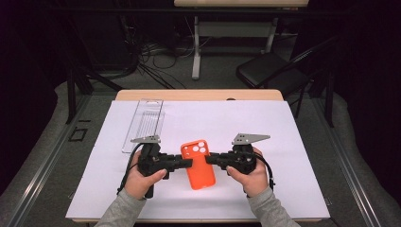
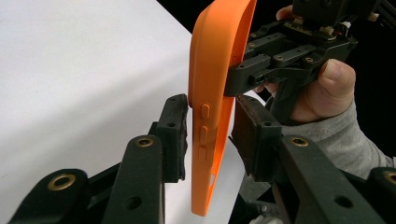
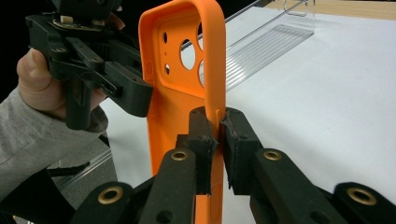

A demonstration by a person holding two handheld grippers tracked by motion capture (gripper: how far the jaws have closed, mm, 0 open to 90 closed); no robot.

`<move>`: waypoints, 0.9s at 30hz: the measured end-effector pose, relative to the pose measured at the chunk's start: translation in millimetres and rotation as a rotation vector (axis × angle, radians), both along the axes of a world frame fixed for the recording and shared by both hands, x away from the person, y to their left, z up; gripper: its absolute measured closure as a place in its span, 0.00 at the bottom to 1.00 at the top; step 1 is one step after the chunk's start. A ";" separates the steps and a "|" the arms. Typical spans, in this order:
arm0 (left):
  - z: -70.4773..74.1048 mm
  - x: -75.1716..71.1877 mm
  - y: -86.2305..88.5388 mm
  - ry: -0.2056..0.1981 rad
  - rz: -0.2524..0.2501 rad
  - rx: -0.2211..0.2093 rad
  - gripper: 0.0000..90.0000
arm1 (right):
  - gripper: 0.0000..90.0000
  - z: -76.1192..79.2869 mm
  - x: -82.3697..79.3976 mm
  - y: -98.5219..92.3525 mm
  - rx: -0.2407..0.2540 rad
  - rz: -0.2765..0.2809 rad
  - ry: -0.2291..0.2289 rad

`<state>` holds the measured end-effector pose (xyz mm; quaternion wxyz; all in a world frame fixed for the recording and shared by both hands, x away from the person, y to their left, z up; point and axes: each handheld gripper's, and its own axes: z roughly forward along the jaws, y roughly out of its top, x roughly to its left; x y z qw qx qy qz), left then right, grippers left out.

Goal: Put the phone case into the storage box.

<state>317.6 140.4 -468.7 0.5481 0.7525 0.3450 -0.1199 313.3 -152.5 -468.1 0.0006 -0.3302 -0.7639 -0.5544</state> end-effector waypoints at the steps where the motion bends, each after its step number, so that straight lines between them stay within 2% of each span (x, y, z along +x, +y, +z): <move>1: 0.1 0.1 -0.1 -0.004 0.000 0.002 0.70 | 0.92 -0.1 0.4 -1.0 -0.002 -0.001 0.000; 10: 0.7 0.2 -0.7 -0.015 0.023 0.012 0.67 | 0.92 -0.4 2.3 -5.3 0.006 -0.021 0.000; 16: 3.9 -0.4 1.3 -0.054 0.039 0.011 0.67 | 0.92 0.7 2.7 -7.5 0.007 -0.028 -0.005; 20: 6.9 -0.6 2.6 -0.052 0.053 0.045 0.68 | 0.92 1.6 2.6 -9.0 0.016 -0.037 -0.009; 24: 9.9 -1.2 4.9 -0.063 0.067 0.030 0.68 | 0.92 3.3 2.4 -11.2 0.017 -0.048 -0.017; 27: 11.9 -1.4 7.8 -0.104 0.089 0.021 0.65 | 0.92 4.3 2.5 -13.4 0.016 -0.058 -0.018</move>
